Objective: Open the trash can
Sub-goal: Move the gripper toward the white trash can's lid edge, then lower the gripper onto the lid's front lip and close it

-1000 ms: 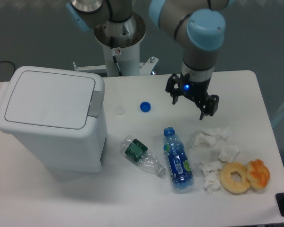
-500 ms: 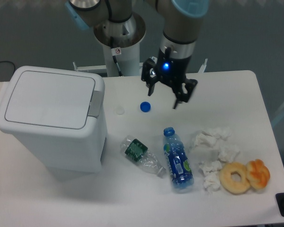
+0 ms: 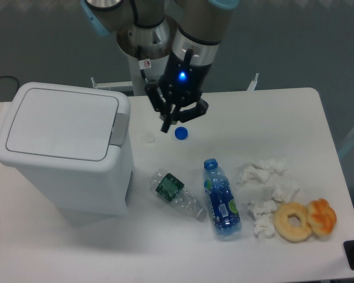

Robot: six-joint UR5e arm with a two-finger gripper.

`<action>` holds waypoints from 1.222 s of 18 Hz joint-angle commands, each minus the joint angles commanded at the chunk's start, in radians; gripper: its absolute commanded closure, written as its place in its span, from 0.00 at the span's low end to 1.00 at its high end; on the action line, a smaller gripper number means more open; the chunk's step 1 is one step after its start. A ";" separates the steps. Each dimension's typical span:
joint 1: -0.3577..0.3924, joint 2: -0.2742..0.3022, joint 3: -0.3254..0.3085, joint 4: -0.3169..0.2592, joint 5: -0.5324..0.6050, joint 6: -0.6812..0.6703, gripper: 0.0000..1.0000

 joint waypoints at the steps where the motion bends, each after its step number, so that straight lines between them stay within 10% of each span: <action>1: -0.011 0.002 0.000 0.008 -0.008 -0.017 1.00; 22: -0.063 0.020 -0.048 0.014 -0.043 -0.037 1.00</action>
